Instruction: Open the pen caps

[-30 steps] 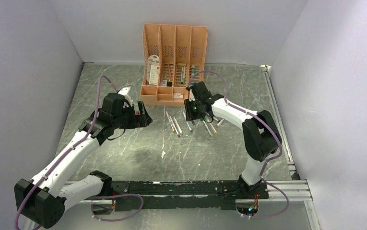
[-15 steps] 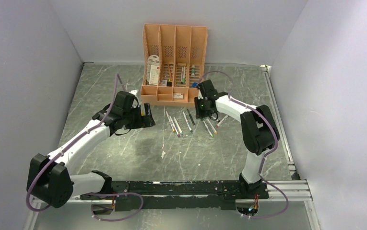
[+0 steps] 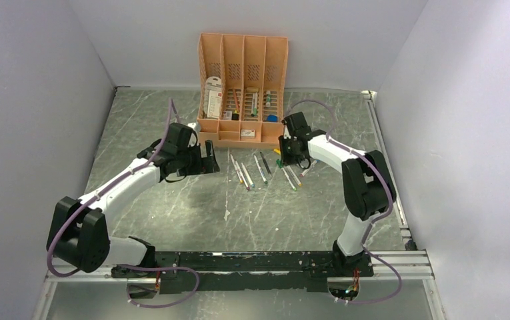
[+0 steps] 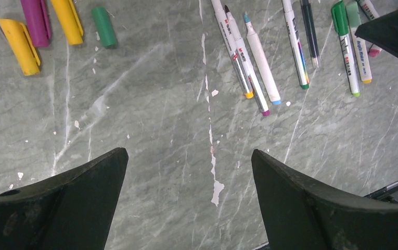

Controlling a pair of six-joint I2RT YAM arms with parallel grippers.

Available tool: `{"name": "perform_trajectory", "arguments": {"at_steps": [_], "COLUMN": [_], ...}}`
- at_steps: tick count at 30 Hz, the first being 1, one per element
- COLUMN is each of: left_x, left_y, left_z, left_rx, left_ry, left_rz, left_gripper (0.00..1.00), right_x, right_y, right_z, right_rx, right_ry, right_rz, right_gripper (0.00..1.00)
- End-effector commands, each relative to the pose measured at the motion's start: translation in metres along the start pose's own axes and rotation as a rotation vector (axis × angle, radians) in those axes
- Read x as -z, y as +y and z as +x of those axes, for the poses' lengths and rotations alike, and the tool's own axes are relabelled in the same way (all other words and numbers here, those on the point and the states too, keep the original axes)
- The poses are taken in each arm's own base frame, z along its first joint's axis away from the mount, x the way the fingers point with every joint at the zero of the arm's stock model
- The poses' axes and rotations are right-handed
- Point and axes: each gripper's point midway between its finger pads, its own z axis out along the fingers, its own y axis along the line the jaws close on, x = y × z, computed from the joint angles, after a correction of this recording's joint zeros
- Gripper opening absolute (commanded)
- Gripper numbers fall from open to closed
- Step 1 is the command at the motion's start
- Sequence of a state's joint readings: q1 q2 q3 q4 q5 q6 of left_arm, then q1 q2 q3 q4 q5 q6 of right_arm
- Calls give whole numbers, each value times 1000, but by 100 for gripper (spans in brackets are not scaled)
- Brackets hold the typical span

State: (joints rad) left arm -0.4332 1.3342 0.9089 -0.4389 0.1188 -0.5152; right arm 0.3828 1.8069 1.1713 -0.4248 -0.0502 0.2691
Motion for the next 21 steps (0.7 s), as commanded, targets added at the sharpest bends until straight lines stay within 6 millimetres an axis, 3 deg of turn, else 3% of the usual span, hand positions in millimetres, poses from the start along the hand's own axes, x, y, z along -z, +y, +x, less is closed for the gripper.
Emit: {"name": "perform_trajectory", "arguments": {"at_steps": [1, 8, 21], "left_x": [2, 0, 8], "left_y": [-12, -13, -13], "left_z": [-17, -14, -12], "left_rx": [-13, -9, -3], "left_ry": [-39, -26, -36], "left_rz": [52, 63, 70], "left_gripper": [100, 99, 99], "right_x": [15, 11, 8], "right_y": [3, 4, 5], "right_z": [5, 30, 44], "right_rx": [-4, -20, -3], "right_ry": [-15, 30, 62], "right_rz": [-21, -44, -17], "right_gripper": [22, 22, 25]}}
